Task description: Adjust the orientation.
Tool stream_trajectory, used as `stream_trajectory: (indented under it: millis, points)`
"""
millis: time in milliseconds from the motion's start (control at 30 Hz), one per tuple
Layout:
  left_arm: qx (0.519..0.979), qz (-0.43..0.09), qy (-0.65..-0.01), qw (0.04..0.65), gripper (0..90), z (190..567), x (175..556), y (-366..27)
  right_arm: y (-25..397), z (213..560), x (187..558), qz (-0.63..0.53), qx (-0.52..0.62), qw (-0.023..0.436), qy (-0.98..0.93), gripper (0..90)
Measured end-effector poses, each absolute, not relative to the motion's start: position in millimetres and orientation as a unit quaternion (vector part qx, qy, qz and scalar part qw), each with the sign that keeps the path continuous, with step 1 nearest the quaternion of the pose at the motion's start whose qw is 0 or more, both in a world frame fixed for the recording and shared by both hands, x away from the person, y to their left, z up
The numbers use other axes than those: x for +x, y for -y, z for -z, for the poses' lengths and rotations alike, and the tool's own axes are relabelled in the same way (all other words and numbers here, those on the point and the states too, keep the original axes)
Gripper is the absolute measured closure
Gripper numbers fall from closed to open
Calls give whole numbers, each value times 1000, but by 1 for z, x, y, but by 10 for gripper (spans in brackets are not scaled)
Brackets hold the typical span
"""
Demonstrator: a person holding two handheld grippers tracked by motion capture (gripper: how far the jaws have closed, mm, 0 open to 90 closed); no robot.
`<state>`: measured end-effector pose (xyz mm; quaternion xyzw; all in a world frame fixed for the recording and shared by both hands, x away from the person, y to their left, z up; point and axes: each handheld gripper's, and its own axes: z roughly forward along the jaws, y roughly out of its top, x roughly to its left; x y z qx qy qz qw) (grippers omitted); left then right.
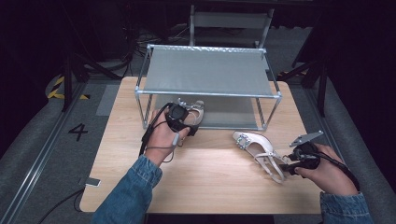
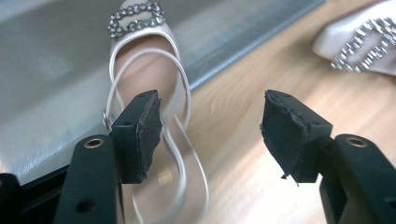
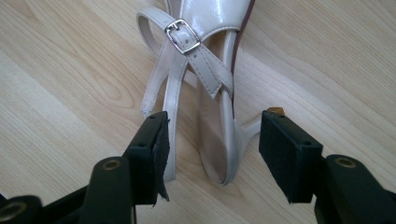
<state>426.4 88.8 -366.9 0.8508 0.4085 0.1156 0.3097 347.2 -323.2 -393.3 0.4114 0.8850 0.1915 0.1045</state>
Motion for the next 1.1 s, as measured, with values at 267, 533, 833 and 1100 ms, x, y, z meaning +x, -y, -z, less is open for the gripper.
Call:
stream_trajectory:
  millis: [267, 533, 833, 1100]
  points:
    - [855, -120, -404, 302, 343, 376, 395, -119, 323, 393, 347, -191, 412, 107, -885, 434]
    - [866, -103, -413, 262, 331, 390, 386, -132, 321, 394, 348, -191, 409, 105, -886, 429]
    - [868, -81, -424, 247, 368, 421, 398, -132, 321, 395, 347, -191, 407, 102, -887, 427]
    - [863, -86, -426, 259, 404, 445, 412, -124, 323, 396, 346, -190, 411, 103, -886, 427]
